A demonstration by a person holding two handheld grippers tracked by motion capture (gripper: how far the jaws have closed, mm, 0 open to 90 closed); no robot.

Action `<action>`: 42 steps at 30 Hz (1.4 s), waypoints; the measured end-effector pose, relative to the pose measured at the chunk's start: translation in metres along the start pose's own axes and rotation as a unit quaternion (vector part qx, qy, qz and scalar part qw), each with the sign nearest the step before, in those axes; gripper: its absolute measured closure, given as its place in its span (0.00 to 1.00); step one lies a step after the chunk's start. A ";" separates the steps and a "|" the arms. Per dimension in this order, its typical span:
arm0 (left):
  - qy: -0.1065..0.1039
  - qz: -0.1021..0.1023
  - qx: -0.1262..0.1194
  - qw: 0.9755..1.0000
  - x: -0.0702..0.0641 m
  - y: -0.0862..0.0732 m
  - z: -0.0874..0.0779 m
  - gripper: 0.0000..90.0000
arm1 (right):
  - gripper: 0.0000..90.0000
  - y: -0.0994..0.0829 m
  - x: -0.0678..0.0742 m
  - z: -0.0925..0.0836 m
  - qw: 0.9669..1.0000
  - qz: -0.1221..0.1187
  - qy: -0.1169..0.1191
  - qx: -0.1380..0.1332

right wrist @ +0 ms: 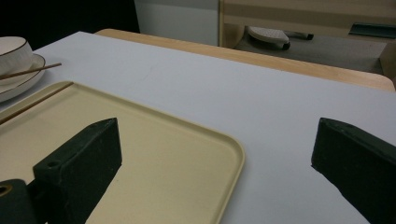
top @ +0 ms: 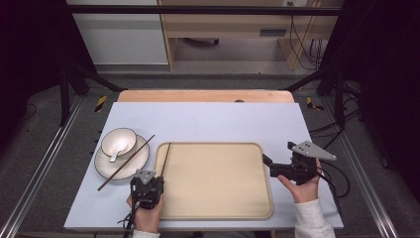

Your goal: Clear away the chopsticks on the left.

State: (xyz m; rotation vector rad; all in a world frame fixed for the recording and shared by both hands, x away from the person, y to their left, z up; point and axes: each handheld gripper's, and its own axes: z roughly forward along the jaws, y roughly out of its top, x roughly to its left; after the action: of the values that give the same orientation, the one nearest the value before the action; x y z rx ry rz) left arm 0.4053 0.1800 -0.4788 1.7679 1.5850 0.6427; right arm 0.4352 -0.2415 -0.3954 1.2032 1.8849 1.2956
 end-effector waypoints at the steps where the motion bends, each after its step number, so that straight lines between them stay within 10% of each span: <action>1: -0.001 -0.001 0.000 1.000 0.000 0.000 0.000 0.94 | 0.02 0.000 0.000 0.000 1.000 0.001 0.001 0.000; 15: -0.012 0.012 -0.009 1.000 0.000 0.007 -0.005 0.89 | 0.02 0.000 0.000 -0.001 1.000 0.001 0.001 -0.001; 22: -0.046 0.045 -0.040 0.997 0.007 0.028 -0.018 0.69 | 0.02 0.001 -0.002 -0.003 1.000 0.003 0.000 -0.005; 36: -0.121 0.149 -0.053 0.980 0.037 0.051 -0.041 0.37 | 0.02 0.003 -0.004 -0.009 1.000 0.009 0.000 -0.014; 42: -0.152 0.134 -0.068 0.977 0.061 0.043 -0.045 0.33 | 0.02 0.003 -0.005 -0.008 1.000 0.006 -0.002 -0.013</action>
State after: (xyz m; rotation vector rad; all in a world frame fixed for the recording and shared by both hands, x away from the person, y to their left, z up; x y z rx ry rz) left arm 0.4089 0.2457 -0.4218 1.8896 1.0833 0.5569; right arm 0.4319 -0.2484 -0.3903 1.2045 1.8553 1.3175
